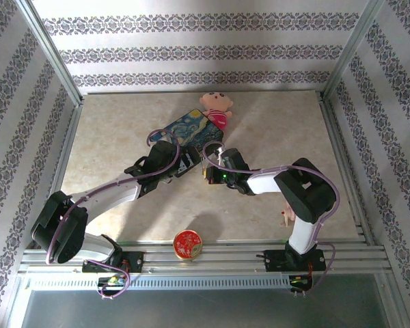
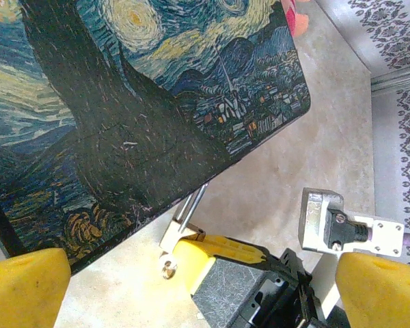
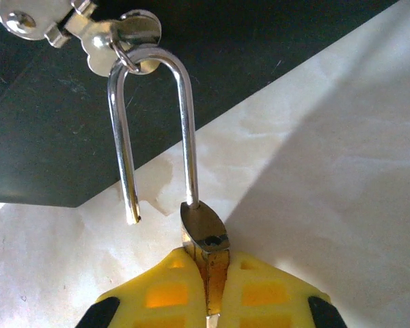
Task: Unlock the padlock with the key
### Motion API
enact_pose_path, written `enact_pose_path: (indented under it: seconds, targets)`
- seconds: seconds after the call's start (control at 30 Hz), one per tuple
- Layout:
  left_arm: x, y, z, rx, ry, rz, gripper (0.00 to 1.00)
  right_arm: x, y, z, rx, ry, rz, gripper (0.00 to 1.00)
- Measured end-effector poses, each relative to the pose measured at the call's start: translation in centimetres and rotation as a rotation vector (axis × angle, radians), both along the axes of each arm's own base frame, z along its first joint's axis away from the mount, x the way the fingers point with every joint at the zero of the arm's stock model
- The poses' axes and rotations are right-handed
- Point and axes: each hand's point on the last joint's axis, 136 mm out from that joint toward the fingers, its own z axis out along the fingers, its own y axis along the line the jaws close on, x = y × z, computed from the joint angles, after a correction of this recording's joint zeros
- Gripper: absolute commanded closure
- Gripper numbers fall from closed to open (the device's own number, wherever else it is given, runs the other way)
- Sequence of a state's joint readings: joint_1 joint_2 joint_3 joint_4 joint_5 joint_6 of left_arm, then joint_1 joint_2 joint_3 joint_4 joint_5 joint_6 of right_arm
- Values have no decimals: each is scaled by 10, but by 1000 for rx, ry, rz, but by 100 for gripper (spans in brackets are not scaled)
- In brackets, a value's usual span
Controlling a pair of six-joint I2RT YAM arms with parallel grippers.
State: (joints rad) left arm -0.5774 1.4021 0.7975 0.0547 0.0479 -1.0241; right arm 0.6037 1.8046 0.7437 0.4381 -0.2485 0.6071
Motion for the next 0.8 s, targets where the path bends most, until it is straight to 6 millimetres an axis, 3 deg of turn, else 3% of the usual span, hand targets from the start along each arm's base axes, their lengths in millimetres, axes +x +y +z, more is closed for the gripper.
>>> enact_pose_path:
  seconds: [0.47, 0.8]
  targets:
    - [-1, 2, -1, 39, -5, -19, 1, -3, -7, 8, 76, 14, -60, 100]
    - [-2, 22, -12, 177, 14, 12, 1, -7, -3, 13, 159, 37, -81, 100]
